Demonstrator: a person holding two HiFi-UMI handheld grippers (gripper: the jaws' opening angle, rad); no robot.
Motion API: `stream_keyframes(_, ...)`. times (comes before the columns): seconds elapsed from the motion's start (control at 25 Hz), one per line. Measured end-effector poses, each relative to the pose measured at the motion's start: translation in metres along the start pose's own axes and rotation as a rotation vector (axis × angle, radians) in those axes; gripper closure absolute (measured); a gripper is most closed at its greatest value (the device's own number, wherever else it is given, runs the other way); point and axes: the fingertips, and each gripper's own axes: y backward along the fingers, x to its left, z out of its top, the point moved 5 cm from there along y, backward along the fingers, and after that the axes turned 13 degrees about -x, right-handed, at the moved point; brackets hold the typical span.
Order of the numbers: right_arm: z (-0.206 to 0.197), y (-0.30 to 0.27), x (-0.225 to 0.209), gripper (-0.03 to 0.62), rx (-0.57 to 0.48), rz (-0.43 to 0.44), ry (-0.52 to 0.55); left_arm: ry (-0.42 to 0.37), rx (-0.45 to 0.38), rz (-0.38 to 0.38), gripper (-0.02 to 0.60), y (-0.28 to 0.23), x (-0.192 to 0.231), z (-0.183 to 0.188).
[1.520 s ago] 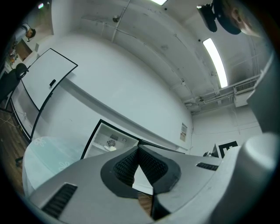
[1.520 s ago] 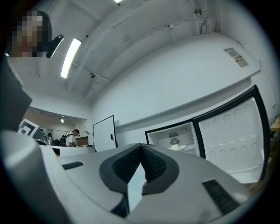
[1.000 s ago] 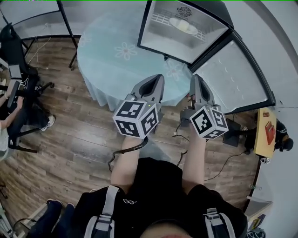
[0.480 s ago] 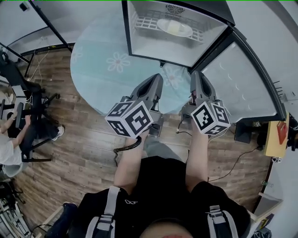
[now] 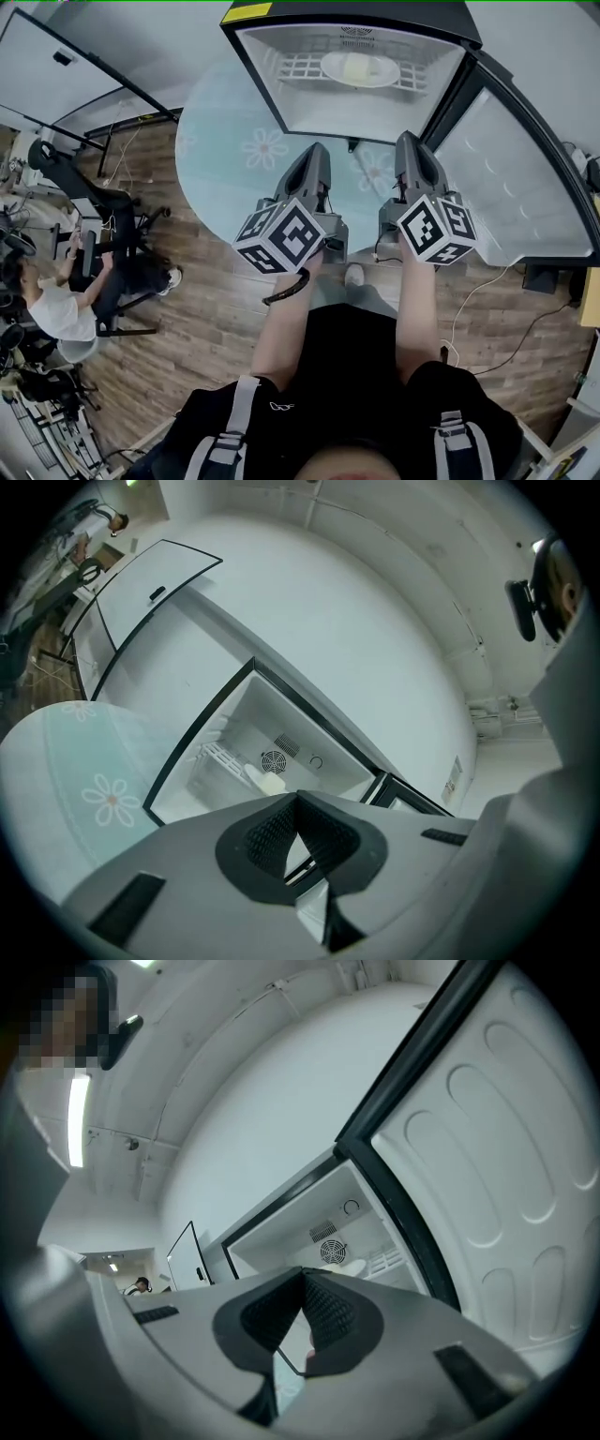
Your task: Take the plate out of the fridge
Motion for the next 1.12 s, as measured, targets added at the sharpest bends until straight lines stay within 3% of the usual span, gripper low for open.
stream_keyframes(0.24,-0.014,-0.020,-0.001,0.594,0.016,0.004,-0.054,0.036,-0.043,0.015,0.581,-0.023,0.018,0.007)
stream_keyframes(0.4,-0.035,-0.032,-0.008,0.594,0.053,-0.018,-0.080,0.121,-0.041,0.049,0.581,-0.040,0.046,-0.002)
stream_keyframes(0.56,-0.047,-0.050,-0.011,0.594,0.059,-0.039,-0.134,0.210,-0.003,0.027,0.581,-0.065,0.056,-0.013)
stream_keyframes(0.72,-0.055,-0.067,-0.016,0.592,0.044,-0.071,-0.185,0.224,0.041,0.007,0.581,-0.088,0.060,-0.024)
stream_keyframes(0.92,-0.063,-0.084,-0.022,0.591,0.019,-0.074,-0.272,0.301,0.067,-0.008,0.581,-0.106,0.070,-0.025)
stream_keyframes(1.12,-0.069,-0.092,-0.018,0.591,0.015,-0.070,-0.289,0.344,0.100,-0.016,0.581,-0.121,0.083,-0.028)
